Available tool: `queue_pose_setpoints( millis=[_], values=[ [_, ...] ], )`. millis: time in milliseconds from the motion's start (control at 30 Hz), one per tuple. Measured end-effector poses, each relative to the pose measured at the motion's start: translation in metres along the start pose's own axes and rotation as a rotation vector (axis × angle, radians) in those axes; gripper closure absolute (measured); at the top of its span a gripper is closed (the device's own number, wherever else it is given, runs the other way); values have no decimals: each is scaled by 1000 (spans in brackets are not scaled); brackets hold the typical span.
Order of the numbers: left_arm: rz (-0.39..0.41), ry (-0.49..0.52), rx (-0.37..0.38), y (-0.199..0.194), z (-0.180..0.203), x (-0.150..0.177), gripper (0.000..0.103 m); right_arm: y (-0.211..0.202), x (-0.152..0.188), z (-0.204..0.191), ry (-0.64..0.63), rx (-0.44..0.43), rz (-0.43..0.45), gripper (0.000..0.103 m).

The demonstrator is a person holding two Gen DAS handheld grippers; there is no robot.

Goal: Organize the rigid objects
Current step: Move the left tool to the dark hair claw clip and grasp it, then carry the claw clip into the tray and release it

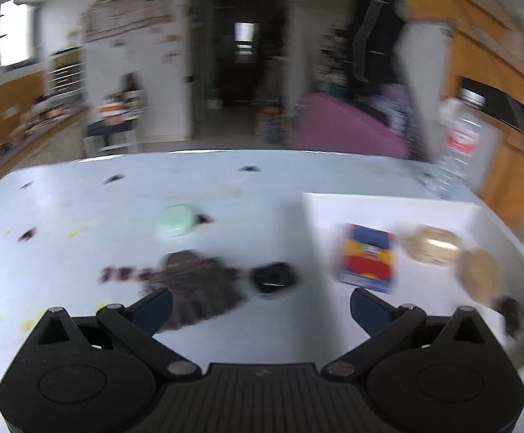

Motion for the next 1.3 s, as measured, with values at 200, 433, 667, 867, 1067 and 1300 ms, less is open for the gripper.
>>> queue_pose_setpoints(
  millis=[200, 433, 667, 867, 1067, 1300],
  values=[
    [8, -143, -110, 20, -45, -2, 0, 0, 0, 0, -1, 1, 5, 99],
    [-11, -249, -181, 50, -64, -6, 0, 0, 1, 0, -1, -2, 7, 99],
    [-40, -289, -225, 70, -67, -2, 3, 0, 1, 0, -3, -5, 8, 99],
    [-44, -318, -177, 75, -65, 3, 27, 0, 1, 0, -3, -4, 8, 99],
    [-33, -307, -149, 73, -61, 3, 36, 0, 1, 1, -2, -5, 8, 99],
    [100, -267, -115, 36, -55, -29, 36, 0, 0, 1, -3, -5, 8, 99]
  ],
)
Point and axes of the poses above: each gripper's, at about its wrist camera, not at the fingertips, and y roughly the way its jaws point, z to its right, x to its underside, the point moved 10 cm from there along y, roughly the way its jaws point, and after that the axes turned 5 degrees about x, right-handed, at the moved point
